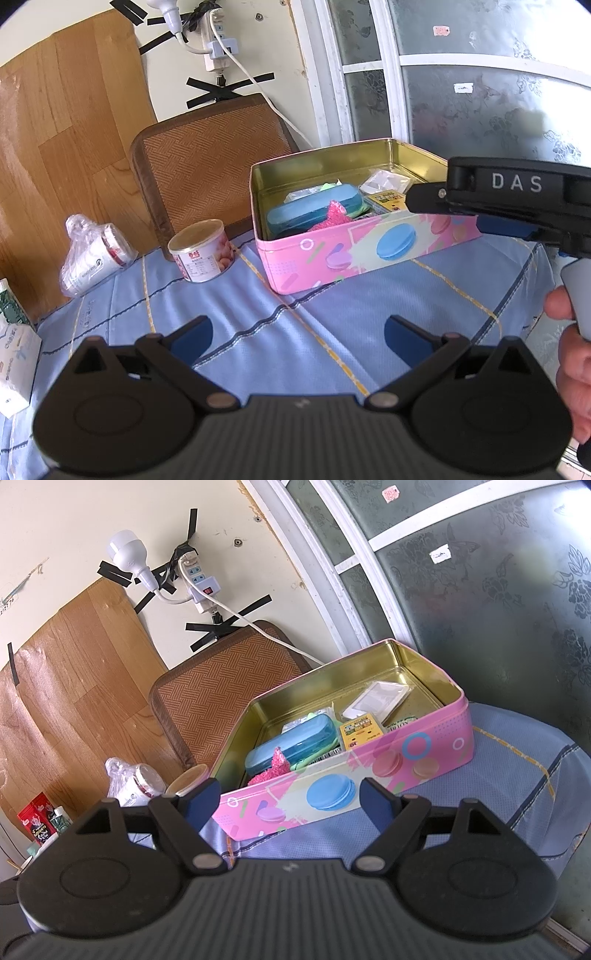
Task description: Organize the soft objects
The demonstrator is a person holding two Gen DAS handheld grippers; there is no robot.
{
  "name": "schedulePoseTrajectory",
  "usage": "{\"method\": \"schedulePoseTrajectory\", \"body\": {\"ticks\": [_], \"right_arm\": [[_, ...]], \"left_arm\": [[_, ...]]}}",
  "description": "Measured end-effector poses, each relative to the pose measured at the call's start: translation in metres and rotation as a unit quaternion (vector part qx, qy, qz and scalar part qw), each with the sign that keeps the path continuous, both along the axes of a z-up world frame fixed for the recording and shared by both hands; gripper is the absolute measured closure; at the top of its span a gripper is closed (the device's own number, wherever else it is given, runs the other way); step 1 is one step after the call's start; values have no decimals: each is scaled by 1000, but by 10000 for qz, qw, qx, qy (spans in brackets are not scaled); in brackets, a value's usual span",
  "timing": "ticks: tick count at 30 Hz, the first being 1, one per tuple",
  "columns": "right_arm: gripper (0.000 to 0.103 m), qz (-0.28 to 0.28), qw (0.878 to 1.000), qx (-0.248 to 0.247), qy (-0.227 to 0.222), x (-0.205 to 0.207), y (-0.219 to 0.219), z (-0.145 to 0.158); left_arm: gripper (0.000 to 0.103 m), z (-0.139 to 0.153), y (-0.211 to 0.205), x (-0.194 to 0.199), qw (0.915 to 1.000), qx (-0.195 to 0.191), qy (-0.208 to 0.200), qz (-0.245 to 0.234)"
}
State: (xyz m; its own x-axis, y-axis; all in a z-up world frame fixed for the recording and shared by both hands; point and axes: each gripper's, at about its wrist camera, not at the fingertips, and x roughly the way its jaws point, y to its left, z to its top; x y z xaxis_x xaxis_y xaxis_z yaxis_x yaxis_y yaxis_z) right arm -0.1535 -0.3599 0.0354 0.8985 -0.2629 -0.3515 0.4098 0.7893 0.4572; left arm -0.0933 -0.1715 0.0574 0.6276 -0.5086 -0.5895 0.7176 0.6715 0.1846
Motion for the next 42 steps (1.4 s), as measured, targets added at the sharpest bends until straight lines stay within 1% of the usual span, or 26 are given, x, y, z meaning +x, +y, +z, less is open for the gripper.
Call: {"method": "schedulePoseTrajectory", "body": {"ticks": [21, 42], "right_arm": [[18, -22, 10000, -16, 2, -1, 3, -1], [18, -3, 10000, -24, 6, 0, 2, -1]], "left_arm": [[0, 0, -1, 2, 9999, 12, 81, 80], [0, 3, 3, 6, 9995, -95, 74, 278]]}}
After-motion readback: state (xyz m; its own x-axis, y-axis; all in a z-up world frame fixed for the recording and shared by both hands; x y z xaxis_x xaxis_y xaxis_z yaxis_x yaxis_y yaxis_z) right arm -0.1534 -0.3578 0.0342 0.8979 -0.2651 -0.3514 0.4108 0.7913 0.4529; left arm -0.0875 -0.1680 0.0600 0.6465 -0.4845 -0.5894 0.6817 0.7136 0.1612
